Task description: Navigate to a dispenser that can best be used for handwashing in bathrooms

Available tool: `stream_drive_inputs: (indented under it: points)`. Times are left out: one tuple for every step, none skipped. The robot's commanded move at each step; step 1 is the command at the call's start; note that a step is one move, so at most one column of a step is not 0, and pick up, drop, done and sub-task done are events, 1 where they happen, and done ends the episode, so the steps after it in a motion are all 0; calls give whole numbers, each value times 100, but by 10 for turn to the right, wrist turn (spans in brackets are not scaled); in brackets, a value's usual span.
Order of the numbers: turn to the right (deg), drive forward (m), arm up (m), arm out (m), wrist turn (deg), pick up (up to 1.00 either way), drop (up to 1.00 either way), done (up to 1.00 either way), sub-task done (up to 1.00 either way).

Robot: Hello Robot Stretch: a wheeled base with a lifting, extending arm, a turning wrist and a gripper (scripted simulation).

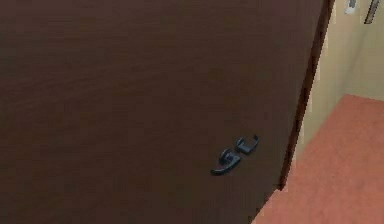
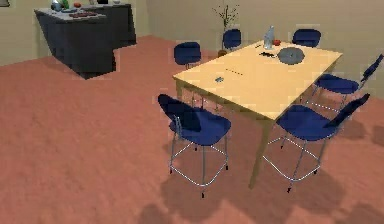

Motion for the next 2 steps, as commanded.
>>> stream_drive_inputs:
  points:
    - [450,0,0,0,0,0,0,0,0]
    - [450,0,0,0,0,0,0,0,0]
